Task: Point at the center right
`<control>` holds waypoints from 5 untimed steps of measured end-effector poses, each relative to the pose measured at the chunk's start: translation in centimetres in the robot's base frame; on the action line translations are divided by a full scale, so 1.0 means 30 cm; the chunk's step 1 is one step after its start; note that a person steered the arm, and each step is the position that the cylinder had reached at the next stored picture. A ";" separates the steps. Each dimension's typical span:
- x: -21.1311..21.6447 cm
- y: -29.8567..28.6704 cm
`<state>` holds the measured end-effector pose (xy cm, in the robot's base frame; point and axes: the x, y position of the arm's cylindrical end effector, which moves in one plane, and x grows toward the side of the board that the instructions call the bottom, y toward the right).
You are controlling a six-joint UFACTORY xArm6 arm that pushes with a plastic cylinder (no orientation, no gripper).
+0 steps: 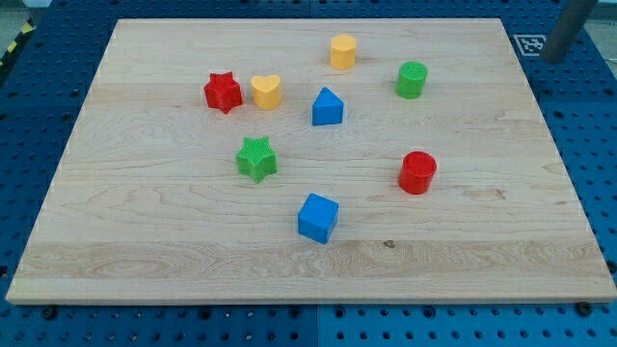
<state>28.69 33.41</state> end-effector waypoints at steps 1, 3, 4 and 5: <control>0.013 -0.040; 0.016 -0.041; 0.010 -0.108; 0.010 -0.229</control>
<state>28.98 26.53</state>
